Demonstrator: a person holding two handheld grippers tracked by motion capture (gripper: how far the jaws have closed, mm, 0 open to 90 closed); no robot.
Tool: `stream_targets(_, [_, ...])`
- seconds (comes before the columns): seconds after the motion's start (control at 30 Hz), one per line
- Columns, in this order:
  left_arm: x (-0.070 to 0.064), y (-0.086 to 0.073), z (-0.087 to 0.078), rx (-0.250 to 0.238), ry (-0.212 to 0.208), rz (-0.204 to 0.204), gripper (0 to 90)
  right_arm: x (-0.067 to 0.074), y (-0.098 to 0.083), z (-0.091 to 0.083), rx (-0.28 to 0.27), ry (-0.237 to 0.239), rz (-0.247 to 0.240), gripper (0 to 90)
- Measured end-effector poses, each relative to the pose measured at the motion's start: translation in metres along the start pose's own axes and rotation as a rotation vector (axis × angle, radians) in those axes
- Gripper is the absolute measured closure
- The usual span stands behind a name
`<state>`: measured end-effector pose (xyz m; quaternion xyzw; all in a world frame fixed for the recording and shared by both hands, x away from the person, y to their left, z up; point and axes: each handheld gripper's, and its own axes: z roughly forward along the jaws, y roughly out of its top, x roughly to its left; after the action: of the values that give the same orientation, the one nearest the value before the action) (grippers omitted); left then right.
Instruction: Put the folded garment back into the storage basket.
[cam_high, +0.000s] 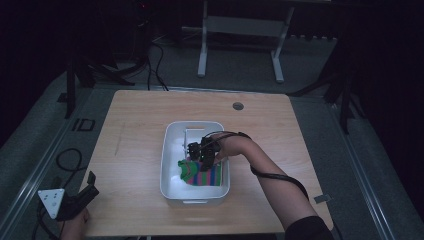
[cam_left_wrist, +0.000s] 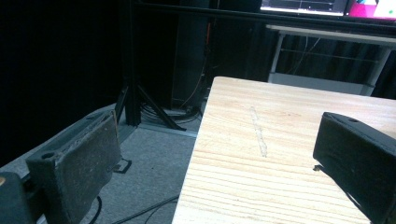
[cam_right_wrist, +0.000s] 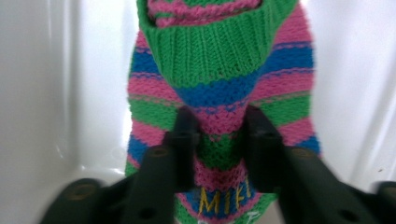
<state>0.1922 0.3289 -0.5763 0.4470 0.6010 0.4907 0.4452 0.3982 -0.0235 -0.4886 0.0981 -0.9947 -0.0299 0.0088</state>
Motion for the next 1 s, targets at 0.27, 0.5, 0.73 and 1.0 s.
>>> stream_targets(0.27, [0.000, 0.000, 0.000, 0.001, 0.000, 0.000, 1.4, 0.001, -0.008, -0.032, -0.079, -0.012, 0.027, 44.1])
stream_targets(0.5, [0.000, 0.000, 0.000, 0.001, -0.001, -0.003, 1.4, 0.005, -0.019, -0.065, -0.124, -0.040, 0.038, 43.4])
stream_targets(0.73, [0.000, 0.000, 0.000, 0.001, 0.000, -0.005, 1.4, 0.008, -0.037, -0.087, -0.138, -0.071, 0.069, 43.5])
stream_targets(1.0, [0.000, 0.000, 0.000, 0.002, 0.001, -0.005, 1.4, 0.010, -0.066, -0.106, -0.166, -0.107, 0.106, 44.2])
